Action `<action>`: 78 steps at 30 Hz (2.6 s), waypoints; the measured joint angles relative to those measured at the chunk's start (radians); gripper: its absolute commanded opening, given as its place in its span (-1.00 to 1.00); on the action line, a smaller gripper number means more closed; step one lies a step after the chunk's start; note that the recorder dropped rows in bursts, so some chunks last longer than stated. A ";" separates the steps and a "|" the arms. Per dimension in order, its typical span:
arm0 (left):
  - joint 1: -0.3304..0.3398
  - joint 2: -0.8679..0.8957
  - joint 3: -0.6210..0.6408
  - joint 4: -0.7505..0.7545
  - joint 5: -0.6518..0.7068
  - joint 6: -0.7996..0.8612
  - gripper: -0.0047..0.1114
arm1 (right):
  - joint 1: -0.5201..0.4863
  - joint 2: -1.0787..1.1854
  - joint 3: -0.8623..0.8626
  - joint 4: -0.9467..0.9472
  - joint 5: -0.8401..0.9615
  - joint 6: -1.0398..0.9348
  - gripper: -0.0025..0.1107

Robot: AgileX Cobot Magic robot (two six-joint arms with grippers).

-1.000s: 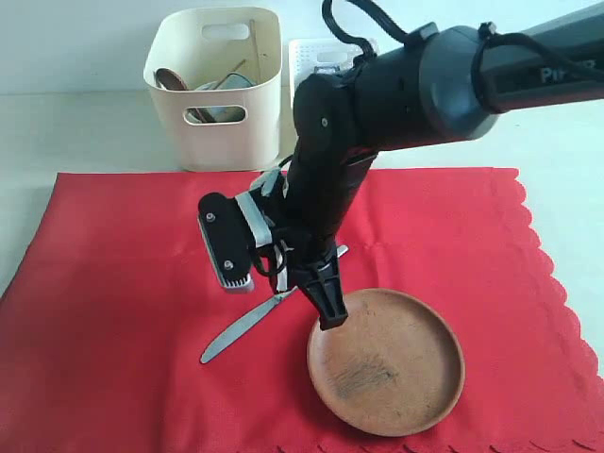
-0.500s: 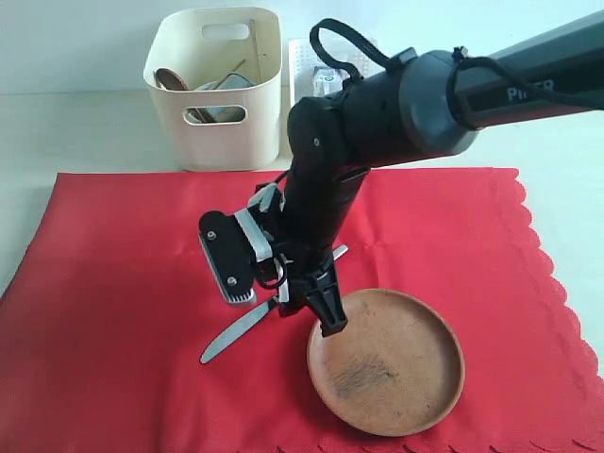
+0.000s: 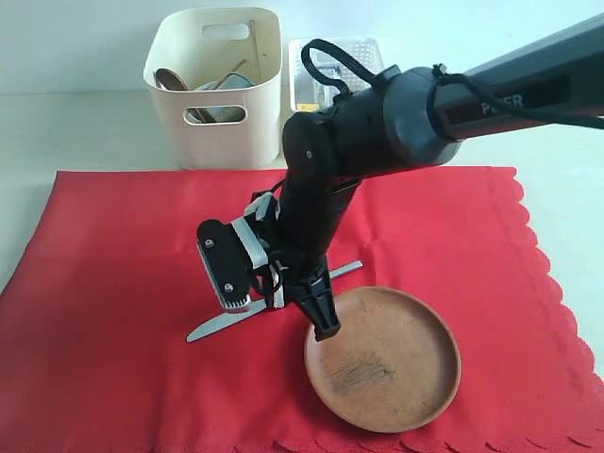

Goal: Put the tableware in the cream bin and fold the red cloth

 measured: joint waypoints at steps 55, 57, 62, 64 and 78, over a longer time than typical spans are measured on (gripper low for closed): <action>0.000 0.000 0.000 0.000 0.000 0.000 -0.92 | -0.059 0.072 -0.128 0.154 -0.002 0.003 -0.18; 0.000 0.000 0.000 0.000 0.000 0.000 -0.92 | -0.073 0.073 -0.128 0.162 0.010 0.003 -0.33; 0.000 0.000 0.000 0.000 0.000 0.000 -0.92 | -0.082 0.073 -0.128 0.164 0.043 0.003 -0.85; 0.000 0.000 0.000 0.000 0.000 0.000 -0.92 | -0.082 0.075 -0.128 0.168 0.050 0.003 -0.96; 0.000 0.000 0.000 0.000 0.000 0.000 -0.92 | -0.082 0.039 -0.128 0.196 0.096 0.003 -0.96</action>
